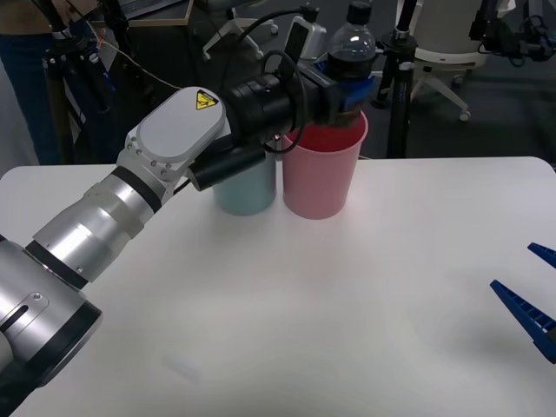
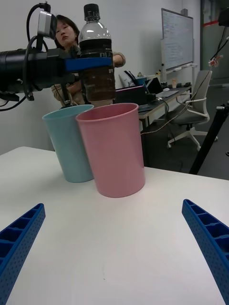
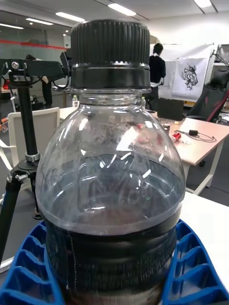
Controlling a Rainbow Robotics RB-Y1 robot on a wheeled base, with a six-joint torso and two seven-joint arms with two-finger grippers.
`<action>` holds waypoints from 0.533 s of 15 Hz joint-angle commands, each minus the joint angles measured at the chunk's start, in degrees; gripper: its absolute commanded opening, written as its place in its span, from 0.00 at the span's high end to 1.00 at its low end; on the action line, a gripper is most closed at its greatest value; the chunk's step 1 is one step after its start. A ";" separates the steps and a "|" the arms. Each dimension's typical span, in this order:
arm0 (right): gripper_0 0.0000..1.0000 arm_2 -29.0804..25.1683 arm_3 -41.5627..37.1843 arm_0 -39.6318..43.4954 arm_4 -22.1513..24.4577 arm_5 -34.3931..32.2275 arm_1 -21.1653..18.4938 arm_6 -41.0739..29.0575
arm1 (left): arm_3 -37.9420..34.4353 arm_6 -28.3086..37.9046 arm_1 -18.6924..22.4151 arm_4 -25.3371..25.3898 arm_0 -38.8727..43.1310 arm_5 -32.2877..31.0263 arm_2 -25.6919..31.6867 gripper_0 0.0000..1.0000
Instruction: Grasp the object on the table and drop it into the matching bin: aluminum can to the light blue bin, PET bottle to the pink bin.
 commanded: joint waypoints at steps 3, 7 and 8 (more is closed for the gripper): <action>0.00 0.00 0.00 0.00 0.00 0.00 0.00 0.00 | -0.01 -0.53 0.00 0.85 -0.07 0.08 0.09 0.00; 0.00 0.00 0.00 0.00 0.00 0.00 0.00 0.00 | -0.01 -1.06 0.00 2.08 -0.16 0.08 0.09 0.00; 0.00 0.00 0.00 0.00 0.00 0.00 0.00 0.00 | -0.01 -1.23 0.00 2.35 -0.07 0.08 0.09 0.00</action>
